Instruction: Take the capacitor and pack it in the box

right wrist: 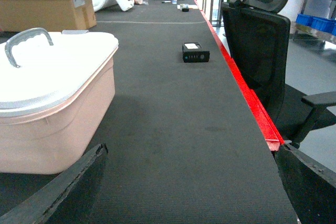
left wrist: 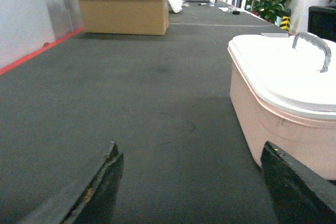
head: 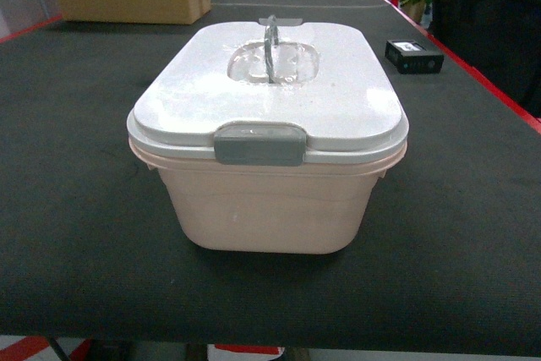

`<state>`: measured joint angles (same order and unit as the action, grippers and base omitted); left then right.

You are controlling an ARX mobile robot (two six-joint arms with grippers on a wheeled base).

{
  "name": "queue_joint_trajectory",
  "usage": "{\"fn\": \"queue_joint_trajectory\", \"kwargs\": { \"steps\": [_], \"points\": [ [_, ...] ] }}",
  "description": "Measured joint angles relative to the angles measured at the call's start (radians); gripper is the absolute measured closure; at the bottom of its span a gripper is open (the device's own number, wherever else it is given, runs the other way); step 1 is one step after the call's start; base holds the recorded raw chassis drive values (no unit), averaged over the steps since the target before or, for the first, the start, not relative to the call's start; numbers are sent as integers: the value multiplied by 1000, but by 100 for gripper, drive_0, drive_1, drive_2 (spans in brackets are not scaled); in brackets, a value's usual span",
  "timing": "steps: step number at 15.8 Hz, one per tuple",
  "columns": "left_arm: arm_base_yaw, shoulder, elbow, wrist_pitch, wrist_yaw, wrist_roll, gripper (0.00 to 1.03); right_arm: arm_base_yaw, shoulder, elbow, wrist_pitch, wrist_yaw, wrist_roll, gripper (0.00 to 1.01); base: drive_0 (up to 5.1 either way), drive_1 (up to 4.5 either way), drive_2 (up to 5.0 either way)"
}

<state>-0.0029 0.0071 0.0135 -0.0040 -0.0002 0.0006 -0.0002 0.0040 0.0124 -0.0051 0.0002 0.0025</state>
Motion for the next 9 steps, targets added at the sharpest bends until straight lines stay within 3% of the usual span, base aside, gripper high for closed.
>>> {"fn": "queue_joint_trajectory", "kwargs": {
  "steps": [3, 9],
  "points": [
    [0, 0, 0, 0, 0, 1, 3, 0, 0, 0, 0, 0, 0, 3, 0, 0, 0],
    [0, 0, 0, 0, 0, 0, 5, 0, 0, 0, 0, 0, 0, 3, 0, 0, 0]
  ]
}}
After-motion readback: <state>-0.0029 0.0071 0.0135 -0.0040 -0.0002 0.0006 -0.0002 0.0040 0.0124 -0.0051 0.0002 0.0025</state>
